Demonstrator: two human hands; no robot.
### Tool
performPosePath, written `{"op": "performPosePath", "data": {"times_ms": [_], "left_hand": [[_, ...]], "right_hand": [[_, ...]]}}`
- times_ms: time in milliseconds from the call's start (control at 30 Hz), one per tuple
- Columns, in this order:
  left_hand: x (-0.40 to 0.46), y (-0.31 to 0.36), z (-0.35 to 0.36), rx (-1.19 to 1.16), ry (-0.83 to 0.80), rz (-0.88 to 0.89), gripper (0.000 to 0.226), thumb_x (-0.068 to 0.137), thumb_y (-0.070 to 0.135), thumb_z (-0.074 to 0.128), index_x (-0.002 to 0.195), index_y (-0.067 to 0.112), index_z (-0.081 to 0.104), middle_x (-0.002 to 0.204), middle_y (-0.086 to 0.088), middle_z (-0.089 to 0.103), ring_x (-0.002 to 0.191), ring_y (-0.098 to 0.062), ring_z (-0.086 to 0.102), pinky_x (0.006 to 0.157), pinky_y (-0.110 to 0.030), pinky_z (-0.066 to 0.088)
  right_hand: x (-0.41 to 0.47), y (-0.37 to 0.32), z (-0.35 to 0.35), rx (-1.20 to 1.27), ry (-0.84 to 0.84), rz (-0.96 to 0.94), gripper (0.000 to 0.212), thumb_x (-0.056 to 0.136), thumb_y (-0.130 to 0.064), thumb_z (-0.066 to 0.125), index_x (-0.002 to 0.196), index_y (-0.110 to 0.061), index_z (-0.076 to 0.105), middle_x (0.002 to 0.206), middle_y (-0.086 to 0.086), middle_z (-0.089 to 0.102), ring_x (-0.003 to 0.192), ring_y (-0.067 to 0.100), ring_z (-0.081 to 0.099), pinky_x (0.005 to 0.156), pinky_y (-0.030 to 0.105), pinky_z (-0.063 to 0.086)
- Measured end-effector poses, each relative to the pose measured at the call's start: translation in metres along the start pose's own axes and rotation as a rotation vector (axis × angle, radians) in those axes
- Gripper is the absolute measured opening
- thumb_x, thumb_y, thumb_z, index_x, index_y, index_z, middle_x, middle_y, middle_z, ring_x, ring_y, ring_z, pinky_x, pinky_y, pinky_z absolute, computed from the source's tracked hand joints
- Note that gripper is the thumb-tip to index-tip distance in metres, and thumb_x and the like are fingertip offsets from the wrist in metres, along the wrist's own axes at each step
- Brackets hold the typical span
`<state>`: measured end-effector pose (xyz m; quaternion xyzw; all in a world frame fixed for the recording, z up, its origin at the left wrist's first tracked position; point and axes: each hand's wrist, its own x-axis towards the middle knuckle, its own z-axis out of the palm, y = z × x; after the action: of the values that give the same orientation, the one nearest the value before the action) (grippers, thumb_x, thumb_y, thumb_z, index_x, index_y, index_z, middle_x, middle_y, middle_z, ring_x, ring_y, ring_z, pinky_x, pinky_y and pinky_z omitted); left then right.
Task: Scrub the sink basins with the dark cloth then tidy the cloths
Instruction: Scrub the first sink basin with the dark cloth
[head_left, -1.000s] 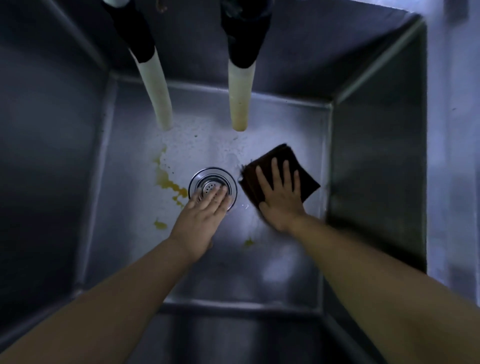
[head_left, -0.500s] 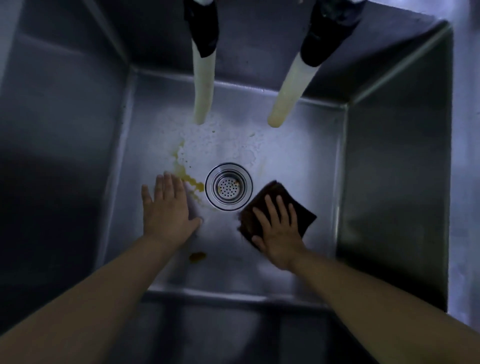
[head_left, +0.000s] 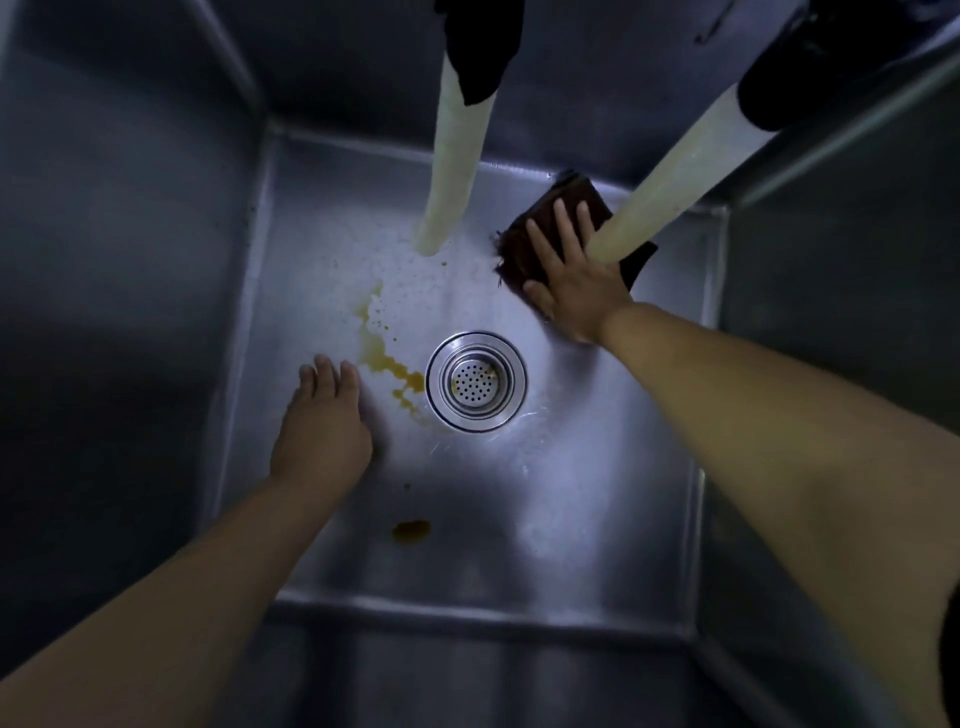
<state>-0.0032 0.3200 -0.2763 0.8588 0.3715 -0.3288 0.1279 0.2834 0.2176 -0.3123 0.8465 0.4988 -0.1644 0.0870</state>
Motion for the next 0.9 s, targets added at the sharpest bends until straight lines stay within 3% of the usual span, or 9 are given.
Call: {"op": "performPosePath", "data": {"times_ms": [233,367,500,667,900], "left_hand": [[0.0,-0.003,0.0,-0.016,-0.011,-0.003,0.069,0.09,0.006,0.038,0.149,0.006,0.002,0.157,-0.017,-0.001,0.145,-0.032,0.002,0.115,-0.036,0.018],[-0.005,-0.003,-0.005,-0.037,-0.015,0.005,0.067,0.092,0.006,0.036,0.149,0.006,0.002,0.157,-0.018,-0.001,0.145,-0.032,0.002,0.116,-0.036,0.014],[-0.01,-0.005,-0.004,-0.075,0.002,0.016,0.065,0.094,0.009,0.036,0.15,0.006,0.002,0.157,-0.019,0.0,0.145,-0.033,0.003,0.116,-0.036,0.013],[-0.011,-0.008,-0.01,-0.141,-0.029,0.019,0.062,0.096,0.012,0.034,0.15,0.01,0.004,0.158,-0.014,-0.003,0.146,-0.028,0.0,0.114,-0.04,0.019],[-0.028,-0.033,-0.024,-0.045,-0.003,0.098,0.063,0.094,0.008,0.031,0.151,0.012,0.005,0.159,-0.006,-0.002,0.146,-0.021,0.0,0.119,-0.036,0.009]], "right_hand": [[0.014,0.0,-0.001,0.052,0.04,0.076,0.068,0.094,-0.053,0.028,0.151,-0.032,-0.003,0.159,0.007,-0.007,0.144,0.035,-0.014,0.112,0.062,-0.001],[-0.04,-0.018,0.02,0.011,0.056,0.083,0.066,0.093,-0.054,0.023,0.151,-0.025,0.013,0.158,0.014,0.007,0.144,0.04,0.002,0.11,0.063,0.003],[-0.111,-0.04,0.053,-0.027,0.075,-0.056,0.066,0.09,-0.052,0.031,0.147,-0.018,0.03,0.152,0.021,0.026,0.139,0.046,0.021,0.107,0.066,0.017],[-0.194,-0.064,0.085,-0.028,0.077,-0.354,0.066,0.09,-0.052,0.034,0.147,-0.021,0.025,0.154,0.018,0.021,0.141,0.041,0.015,0.108,0.062,0.013],[-0.231,-0.097,0.089,-0.008,0.035,-0.731,0.056,0.093,-0.05,0.037,0.146,-0.038,0.026,0.155,0.006,0.024,0.141,0.033,0.016,0.112,0.054,0.007]]}}
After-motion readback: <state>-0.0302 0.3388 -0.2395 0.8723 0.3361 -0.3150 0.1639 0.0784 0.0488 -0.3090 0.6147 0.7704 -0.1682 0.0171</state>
